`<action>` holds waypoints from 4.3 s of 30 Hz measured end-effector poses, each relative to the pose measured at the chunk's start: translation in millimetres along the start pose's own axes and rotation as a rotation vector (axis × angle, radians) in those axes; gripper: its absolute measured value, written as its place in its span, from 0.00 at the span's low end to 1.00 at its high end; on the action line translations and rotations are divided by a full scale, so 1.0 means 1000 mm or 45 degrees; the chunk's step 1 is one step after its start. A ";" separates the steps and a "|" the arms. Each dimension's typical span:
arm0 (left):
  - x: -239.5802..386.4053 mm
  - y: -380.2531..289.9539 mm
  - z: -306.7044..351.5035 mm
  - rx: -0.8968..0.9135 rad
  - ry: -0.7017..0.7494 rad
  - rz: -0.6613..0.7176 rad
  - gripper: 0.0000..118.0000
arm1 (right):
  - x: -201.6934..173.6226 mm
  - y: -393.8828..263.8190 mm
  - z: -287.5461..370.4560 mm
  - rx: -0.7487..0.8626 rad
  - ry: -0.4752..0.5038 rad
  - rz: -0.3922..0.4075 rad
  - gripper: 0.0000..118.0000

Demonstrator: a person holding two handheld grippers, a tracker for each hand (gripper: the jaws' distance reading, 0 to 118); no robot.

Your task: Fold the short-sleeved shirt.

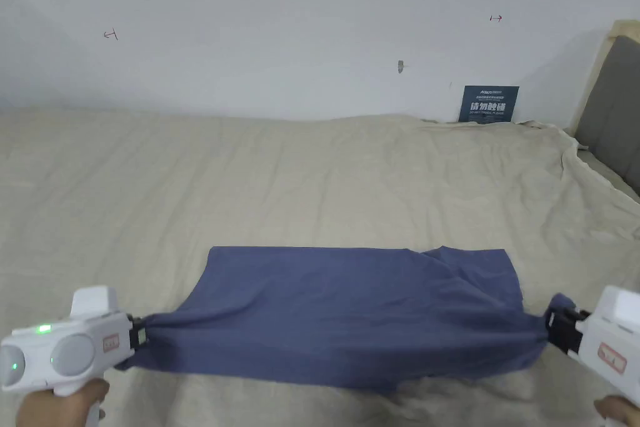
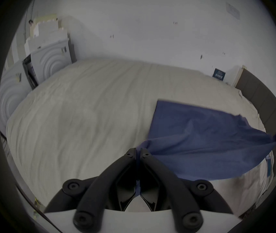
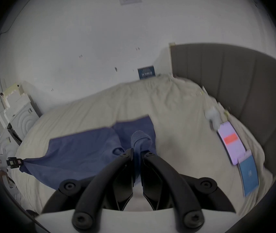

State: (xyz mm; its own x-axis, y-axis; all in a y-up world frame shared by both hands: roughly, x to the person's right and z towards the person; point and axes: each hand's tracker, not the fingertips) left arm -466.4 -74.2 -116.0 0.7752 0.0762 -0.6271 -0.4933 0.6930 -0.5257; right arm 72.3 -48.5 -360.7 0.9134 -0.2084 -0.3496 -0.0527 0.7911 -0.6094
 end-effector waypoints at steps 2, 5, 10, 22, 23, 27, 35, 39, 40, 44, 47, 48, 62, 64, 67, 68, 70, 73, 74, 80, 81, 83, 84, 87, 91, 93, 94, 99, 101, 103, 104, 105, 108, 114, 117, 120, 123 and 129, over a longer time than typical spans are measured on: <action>-0.005 -0.027 0.005 -0.034 0.012 0.023 0.00 | 0.005 -0.027 0.013 -0.033 -0.001 -0.001 0.04; -0.013 -0.063 0.013 -0.081 0.022 0.003 0.00 | 0.013 -0.065 0.032 -0.074 -0.017 0.006 0.04; -0.026 -0.107 0.046 -0.110 0.030 -0.055 0.00 | 0.026 -0.115 0.069 -0.129 -0.036 0.020 0.04; -0.053 -0.153 0.084 -0.195 0.061 -0.022 0.00 | 0.042 -0.179 0.104 -0.250 -0.088 0.086 0.04; -0.052 -0.153 0.078 -0.201 0.067 -0.019 0.00 | 0.043 -0.180 0.100 -0.267 -0.099 0.091 0.04; -0.039 -0.147 0.056 -0.297 0.128 -0.074 0.00 | 0.030 -0.181 0.078 -0.381 -0.180 0.131 0.04; -0.026 -0.153 0.047 -0.356 0.190 -0.113 0.00 | 0.003 -0.175 0.080 -0.437 -0.210 0.168 0.04; -0.025 -0.141 0.053 -0.377 0.176 -0.100 0.19 | -0.002 -0.158 0.090 -0.469 -0.197 0.167 0.16; -0.023 -0.135 0.057 -0.375 0.177 -0.101 0.35 | -0.005 -0.151 0.096 -0.460 -0.182 0.161 0.30; -0.008 -0.102 0.091 -0.208 0.102 -0.070 0.98 | -0.012 -0.110 0.122 -0.264 -0.102 0.082 0.85; 0.003 -0.075 0.111 -0.048 0.030 -0.074 0.98 | -0.029 -0.073 0.147 -0.106 -0.092 0.081 0.85; 0.006 -0.066 0.115 -0.002 0.015 -0.085 0.98 | -0.036 -0.062 0.155 -0.042 -0.090 0.081 0.85; 0.051 -0.011 0.124 0.390 -0.243 -0.040 0.06 | -0.052 -0.022 0.158 0.381 -0.112 0.287 0.00; 0.054 -0.008 0.116 0.389 -0.229 -0.031 0.01 | -0.051 -0.020 0.152 0.377 -0.088 0.283 0.00; 0.069 0.002 0.096 0.364 -0.227 -0.106 0.00 | -0.048 -0.018 0.138 0.391 -0.101 0.281 0.00; 0.073 0.008 0.088 0.354 -0.224 -0.135 0.00 | -0.046 -0.015 0.132 0.385 -0.105 0.286 0.00; 0.076 0.023 0.069 0.331 -0.236 -0.160 0.00 | -0.045 -0.012 0.121 0.375 -0.108 0.278 0.00; 0.088 0.052 0.031 0.269 -0.245 -0.212 0.00 | -0.043 -0.006 0.105 0.356 -0.122 0.263 0.00; 0.090 0.061 0.019 0.242 -0.252 -0.230 0.00 | -0.042 -0.005 0.100 0.352 -0.127 0.259 0.00; 0.097 0.123 -0.086 -0.008 -0.251 -0.227 0.03 | -0.033 0.003 0.062 0.309 -0.168 0.242 0.00; 0.098 0.131 -0.105 -0.063 -0.241 -0.202 0.16 | -0.031 0.002 0.058 0.297 -0.177 0.239 0.00; 0.107 0.138 -0.127 -0.149 -0.216 -0.182 0.55 | -0.030 0.000 0.050 0.276 -0.196 0.240 0.00; 0.110 0.140 -0.138 -0.191 -0.199 -0.187 0.76 | -0.029 -0.001 0.047 0.270 -0.205 0.243 0.00; 0.110 0.143 -0.189 -0.289 -0.129 -0.223 0.87 | -0.029 0.001 0.033 0.247 -0.225 0.239 0.00; 0.116 0.130 -0.215 -0.357 -0.047 -0.260 0.79 | -0.029 -0.001 0.019 0.214 -0.253 0.238 0.00; 0.119 0.120 -0.219 -0.389 -0.029 -0.276 0.76 | -0.029 0.000 0.015 0.201 -0.258 0.226 0.00; 0.120 0.112 -0.223 -0.412 -0.024 -0.267 0.65 | -0.030 0.000 0.013 0.198 -0.259 0.218 0.00; 0.133 0.108 -0.197 -0.347 -0.073 -0.303 0.34 | -0.030 -0.003 0.004 0.137 -0.255 0.210 0.00; 0.140 0.109 -0.193 -0.332 -0.111 -0.349 0.05 | -0.026 0.000 -0.003 0.116 -0.245 0.185 0.00; 0.145 0.104 -0.189 -0.291 -0.073 -0.440 0.02 | -0.022 0.006 -0.013 0.074 -0.224 0.157 0.00; 0.146 0.102 -0.184 -0.280 -0.082 -0.428 0.02 | -0.020 0.010 -0.018 0.061 -0.217 0.150 0.00; 0.145 0.102 -0.178 -0.271 -0.089 -0.411 0.02 | -0.015 0.014 -0.023 0.052 -0.209 0.139 0.00; 0.135 0.103 -0.157 -0.202 -0.145 -0.375 0.01 | -0.006 0.024 -0.044 0.013 -0.198 0.113 0.00; 0.117 0.117 -0.105 -0.071 -0.268 -0.360 0.01 | 0.011 0.042 -0.101 -0.180 -0.218 0.111 0.43; 0.111 0.127 -0.085 -0.037 -0.273 -0.382 0.01 | 0.014 0.041 -0.128 -0.275 -0.229 0.112 0.70; 0.108 0.132 -0.076 -0.032 -0.279 -0.383 0.01 | 0.015 0.038 -0.156 -0.364 -0.266 0.133 0.70; 0.107 0.131 -0.076 -0.031 -0.275 -0.389 0.01 | 0.013 0.027 -0.173 -0.468 -0.306 0.144 0.70; 0.107 0.122 -0.077 -0.047 -0.260 -0.394 0.01 | -0.001 0.013 -0.169 -0.495 -0.304 0.211 0.41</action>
State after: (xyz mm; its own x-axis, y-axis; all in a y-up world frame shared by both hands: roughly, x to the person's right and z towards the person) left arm -473.7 -36.8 -291.3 0.9507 0.0111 -0.3098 -0.2344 0.6797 -0.6950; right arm 2.8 -135.7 -488.6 0.9448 0.0760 -0.3187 -0.3103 0.5198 -0.7960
